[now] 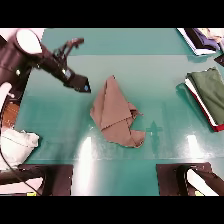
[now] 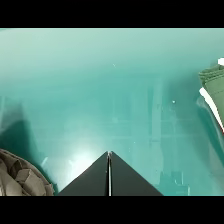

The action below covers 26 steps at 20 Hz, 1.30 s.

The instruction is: Fold the shirts.

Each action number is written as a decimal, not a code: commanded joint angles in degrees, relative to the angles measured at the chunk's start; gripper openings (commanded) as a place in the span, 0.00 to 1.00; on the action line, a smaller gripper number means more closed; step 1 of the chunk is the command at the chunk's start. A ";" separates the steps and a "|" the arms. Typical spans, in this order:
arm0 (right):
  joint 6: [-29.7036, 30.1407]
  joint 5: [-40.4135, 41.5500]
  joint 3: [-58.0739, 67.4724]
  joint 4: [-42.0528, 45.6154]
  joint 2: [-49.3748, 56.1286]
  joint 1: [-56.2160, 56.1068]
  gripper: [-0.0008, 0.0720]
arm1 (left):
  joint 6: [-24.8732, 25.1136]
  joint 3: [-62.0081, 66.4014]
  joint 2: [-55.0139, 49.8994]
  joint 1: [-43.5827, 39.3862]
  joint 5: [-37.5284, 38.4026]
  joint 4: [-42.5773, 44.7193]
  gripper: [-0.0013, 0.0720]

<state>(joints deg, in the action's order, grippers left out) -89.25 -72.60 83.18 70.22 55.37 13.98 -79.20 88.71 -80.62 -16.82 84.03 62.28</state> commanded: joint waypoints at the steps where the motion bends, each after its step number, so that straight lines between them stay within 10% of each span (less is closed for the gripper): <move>1: 0.00 -0.02 -0.04 -0.02 0.02 -0.04 0.05 | 0.24 -16.90 5.05 0.94 -9.55 -9.57 0.75; 8: 0.00 -2.56 -0.04 -0.02 0.00 -0.04 0.05 | -2.58 -27.17 5.03 -11.19 -27.50 -4.81 0.75; 18: 0.02 -4.70 -0.04 0.02 0.00 -0.04 0.05 | -4.42 -27.45 -1.33 -11.54 -27.96 -8.92 0.74; 21: 0.00 -5.29 -0.57 -0.20 -0.04 -0.07 0.05 | -1.62 -27.39 -1.33 -11.54 -29.16 -13.25 0.05; 26: 3.04 -7.39 -13.27 -8.33 -0.04 -0.70 0.05 | -1.92 -19.32 4.55 -9.20 -19.15 -2.71 0.05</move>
<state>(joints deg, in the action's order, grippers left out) -88.75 -79.02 76.55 67.94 55.33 13.78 -80.77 65.28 -79.31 -27.31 59.48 52.97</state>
